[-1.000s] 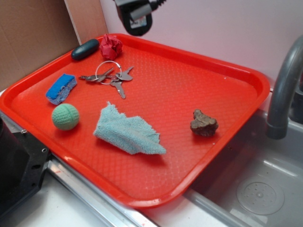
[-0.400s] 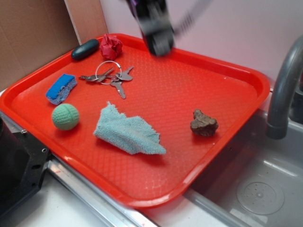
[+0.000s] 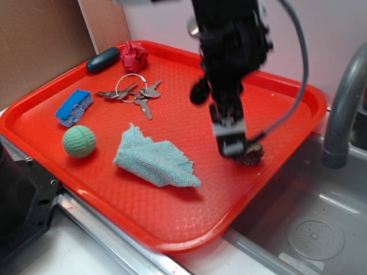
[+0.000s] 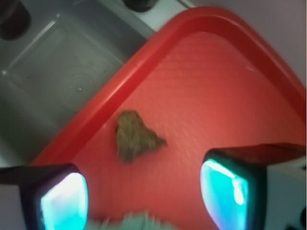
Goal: Grab the rock.
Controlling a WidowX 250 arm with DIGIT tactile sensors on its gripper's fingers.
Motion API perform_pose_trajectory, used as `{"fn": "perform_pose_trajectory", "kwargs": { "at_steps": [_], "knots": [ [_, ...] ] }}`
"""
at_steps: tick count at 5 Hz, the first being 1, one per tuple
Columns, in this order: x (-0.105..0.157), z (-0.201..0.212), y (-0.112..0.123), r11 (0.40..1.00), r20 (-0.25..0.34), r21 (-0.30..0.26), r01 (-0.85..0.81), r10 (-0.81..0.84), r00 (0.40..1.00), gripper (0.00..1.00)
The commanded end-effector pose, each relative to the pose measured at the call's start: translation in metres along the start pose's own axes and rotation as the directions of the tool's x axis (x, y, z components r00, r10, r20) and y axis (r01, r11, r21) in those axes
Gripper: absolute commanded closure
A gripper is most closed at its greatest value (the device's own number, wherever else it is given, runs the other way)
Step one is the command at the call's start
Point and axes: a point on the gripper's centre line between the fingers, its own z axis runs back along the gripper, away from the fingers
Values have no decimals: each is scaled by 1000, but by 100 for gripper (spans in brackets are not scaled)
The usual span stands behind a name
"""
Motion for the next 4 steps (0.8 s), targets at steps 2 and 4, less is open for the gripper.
{"fn": "perform_pose_trajectory", "kwargs": {
  "at_steps": [2, 4],
  "knots": [
    [26, -31, -13, 989, 26, -23, 148, -148, 989, 0],
    [12, -25, -9, 997, 7, -27, 68, -68, 998, 100]
  ]
}}
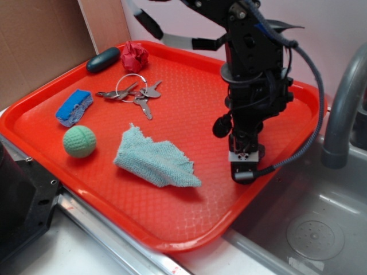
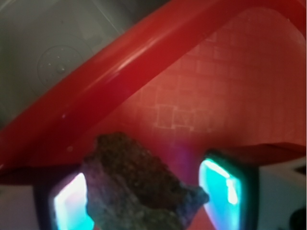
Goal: Grab the rock.
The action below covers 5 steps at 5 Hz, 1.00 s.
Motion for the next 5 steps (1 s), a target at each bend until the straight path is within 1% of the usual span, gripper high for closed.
{"fn": "perform_pose_trajectory", "kwargs": {
  "at_steps": [1, 2, 3, 4, 5],
  "knots": [
    [-10, 37, -4, 988, 41, 46, -150, 149, 988, 100],
    [-47, 89, -3, 921, -16, 71, -384, 386, 922, 100],
    [-88, 133, 7, 796, -6, 92, -598, 601, 799, 100],
    [-101, 164, 23, 623, -20, 119, -773, 780, 626, 100],
    [-106, 181, 34, 412, 8, 150, -899, 909, 417, 100]
  ]
}}
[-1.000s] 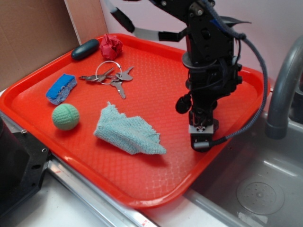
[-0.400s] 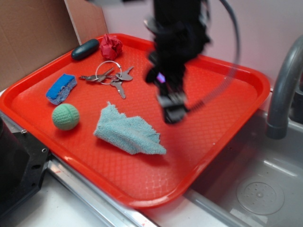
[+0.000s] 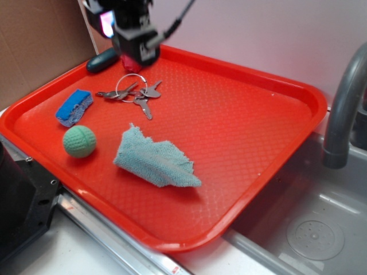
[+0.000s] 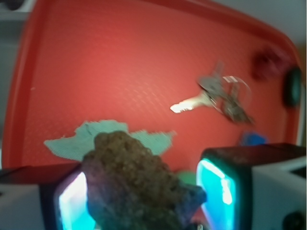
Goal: Grab the rock.
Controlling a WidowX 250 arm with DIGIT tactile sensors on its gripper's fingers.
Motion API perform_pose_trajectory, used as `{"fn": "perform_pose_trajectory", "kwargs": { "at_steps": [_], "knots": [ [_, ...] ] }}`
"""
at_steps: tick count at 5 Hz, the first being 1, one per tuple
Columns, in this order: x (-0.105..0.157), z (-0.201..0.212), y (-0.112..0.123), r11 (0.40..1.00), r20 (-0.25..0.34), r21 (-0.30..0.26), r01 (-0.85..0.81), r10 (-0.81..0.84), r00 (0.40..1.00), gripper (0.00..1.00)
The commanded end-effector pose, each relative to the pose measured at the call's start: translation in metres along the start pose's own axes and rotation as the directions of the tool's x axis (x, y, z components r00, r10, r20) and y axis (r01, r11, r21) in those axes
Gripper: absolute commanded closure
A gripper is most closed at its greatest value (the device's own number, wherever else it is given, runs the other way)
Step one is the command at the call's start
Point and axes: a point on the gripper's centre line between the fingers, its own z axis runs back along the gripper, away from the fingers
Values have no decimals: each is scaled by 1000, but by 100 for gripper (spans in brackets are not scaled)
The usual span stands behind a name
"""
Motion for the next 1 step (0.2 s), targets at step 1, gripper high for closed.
{"fn": "perform_pose_trajectory", "kwargs": {
  "at_steps": [1],
  "knots": [
    [7, 35, 4, 961, 52, 13, -276, 275, 960, 100]
  ]
}}
